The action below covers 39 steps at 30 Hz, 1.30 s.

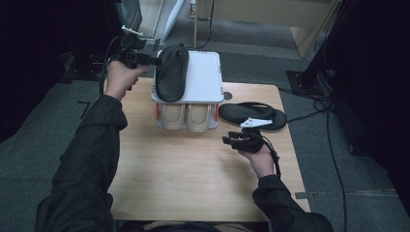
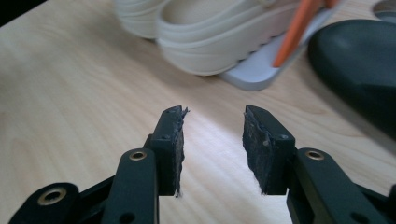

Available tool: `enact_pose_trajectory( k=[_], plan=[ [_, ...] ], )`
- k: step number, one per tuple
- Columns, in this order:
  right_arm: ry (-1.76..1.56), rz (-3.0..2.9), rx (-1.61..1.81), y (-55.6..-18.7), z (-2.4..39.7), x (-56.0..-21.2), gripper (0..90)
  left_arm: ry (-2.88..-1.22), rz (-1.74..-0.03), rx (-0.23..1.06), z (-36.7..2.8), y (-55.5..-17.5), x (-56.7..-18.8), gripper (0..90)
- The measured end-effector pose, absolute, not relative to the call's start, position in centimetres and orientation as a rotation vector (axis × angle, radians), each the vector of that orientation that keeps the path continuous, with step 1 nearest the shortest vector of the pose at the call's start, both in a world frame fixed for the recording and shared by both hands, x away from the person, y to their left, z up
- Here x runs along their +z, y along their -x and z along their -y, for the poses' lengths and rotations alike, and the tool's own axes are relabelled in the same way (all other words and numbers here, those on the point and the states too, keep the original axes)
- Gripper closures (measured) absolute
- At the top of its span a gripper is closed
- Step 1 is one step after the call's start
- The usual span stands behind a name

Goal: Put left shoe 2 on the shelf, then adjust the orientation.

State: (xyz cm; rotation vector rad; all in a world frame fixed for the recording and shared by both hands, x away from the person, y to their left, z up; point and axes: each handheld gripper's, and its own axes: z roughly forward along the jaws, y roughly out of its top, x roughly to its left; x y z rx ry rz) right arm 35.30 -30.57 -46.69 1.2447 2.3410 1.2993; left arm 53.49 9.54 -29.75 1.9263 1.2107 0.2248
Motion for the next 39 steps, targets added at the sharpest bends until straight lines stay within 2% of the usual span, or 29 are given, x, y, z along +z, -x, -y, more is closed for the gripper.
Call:
enact_pose_trajectory(
  k=[9, 19, 27, 33, 39],
  plan=[
    [-1.297, -2.281, 1.237, -38.5, 32.5, -46.9, 59.5, -1.897, -1.234, 0.221, -12.7, -50.9, -32.0, 51.8],
    [-1.37, -2.19, 1.222, -41.6, 34.4, -47.0, 62.5, -1.915, -1.219, 0.214, -13.5, -49.3, -34.4, 51.5],
    [-1.408, -2.097, 1.191, -43.6, 34.8, -47.5, 77.9, -1.895, -1.185, 0.195, -13.3, -47.2, -35.8, 51.6],
    [-1.446, -2.105, 1.161, -44.9, 34.4, -48.0, 77.4, -1.899, -1.179, 0.215, -13.1, -45.4, -37.0, 52.1],
    [-1.463, -2.13, 1.109, -45.7, 33.5, -48.9, 74.4, -1.865, -1.186, 0.177, -13.6, -43.4, -38.2, 52.0]
  ],
)
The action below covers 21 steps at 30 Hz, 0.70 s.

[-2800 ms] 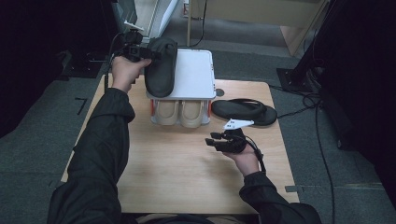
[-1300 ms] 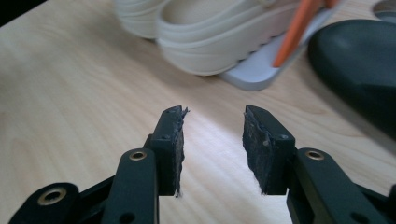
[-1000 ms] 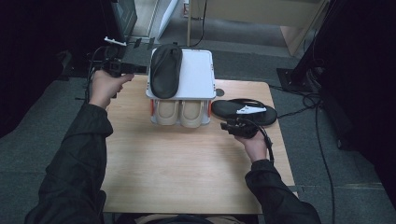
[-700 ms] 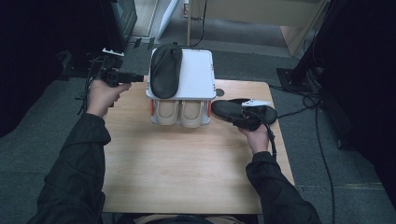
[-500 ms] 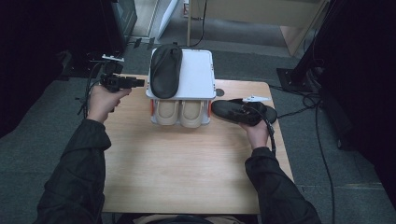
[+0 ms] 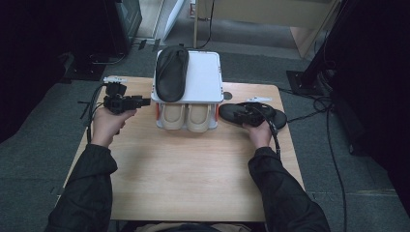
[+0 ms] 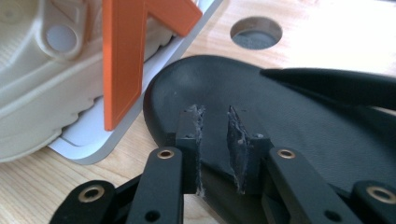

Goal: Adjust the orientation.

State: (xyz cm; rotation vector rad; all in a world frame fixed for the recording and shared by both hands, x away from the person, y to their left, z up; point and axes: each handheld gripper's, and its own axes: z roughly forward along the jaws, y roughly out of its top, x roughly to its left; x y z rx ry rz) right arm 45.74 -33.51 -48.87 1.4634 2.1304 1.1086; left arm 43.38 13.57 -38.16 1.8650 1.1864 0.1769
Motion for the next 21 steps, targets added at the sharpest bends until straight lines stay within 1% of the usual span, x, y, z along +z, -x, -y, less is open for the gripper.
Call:
enact_pose_trajectory(
  k=[2, 5, 9, 21],
  plan=[
    [-1.462, -2.144, 1.075, -45.9, 33.2, -49.2, 74.2, -1.856, -1.189, 0.176, -13.8, -42.7, -38.5, 52.0],
    [-1.47, -2.138, 1.064, -45.9, 33.0, -49.3, 74.5, -1.866, -1.193, 0.207, -14.0, -42.0, -38.9, 51.9],
    [-1.479, -2.154, 1.058, -45.8, 33.2, -49.2, 76.7, -1.871, -1.184, 0.234, -14.1, -41.4, -39.8, 51.9],
    [-1.461, -2.193, 1.016, -44.5, 33.8, -49.0, 76.8, -1.883, -1.142, 0.212, -13.5, -42.1, -40.9, 52.1]
  ],
)
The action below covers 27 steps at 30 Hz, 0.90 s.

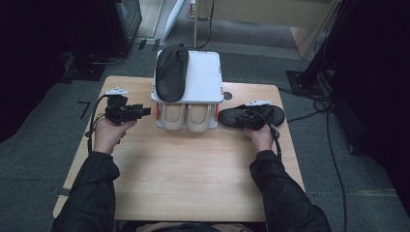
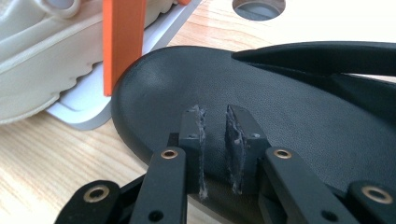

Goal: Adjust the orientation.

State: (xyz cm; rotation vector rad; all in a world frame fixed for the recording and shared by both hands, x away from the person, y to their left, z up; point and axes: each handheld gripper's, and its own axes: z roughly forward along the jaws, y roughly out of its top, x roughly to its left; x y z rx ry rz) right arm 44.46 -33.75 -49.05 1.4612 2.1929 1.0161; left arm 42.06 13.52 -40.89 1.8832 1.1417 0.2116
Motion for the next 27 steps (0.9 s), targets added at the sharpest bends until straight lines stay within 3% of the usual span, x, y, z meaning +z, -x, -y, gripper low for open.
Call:
enact_pose_trajectory(
  k=[27],
  plan=[
    [-1.485, -2.212, 1.01, -41.1, 36.3, -48.9, 71.9, -1.89, -1.166, 0.2, -14.4, -44.0, -42.8, 52.4]
  ],
)
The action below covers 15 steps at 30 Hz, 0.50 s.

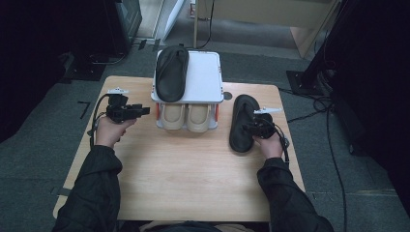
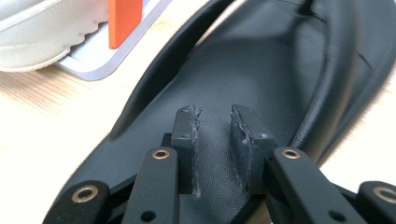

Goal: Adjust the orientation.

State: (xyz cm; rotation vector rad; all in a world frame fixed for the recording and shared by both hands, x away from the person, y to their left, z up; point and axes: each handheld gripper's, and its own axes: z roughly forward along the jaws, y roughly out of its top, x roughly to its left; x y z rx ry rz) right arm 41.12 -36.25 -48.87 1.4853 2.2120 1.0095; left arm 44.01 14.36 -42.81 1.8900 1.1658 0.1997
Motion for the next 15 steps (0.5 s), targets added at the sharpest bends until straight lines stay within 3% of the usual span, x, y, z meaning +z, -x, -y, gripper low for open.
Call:
enact_pose_trajectory(
  k=[15],
  plan=[
    [-1.475, -2.16, 1.108, -41.0, 37.3, -47.8, 62.8, -1.903, -1.155, 0.198, -14.2, -43.9, -42.9, 51.6]
  ],
)
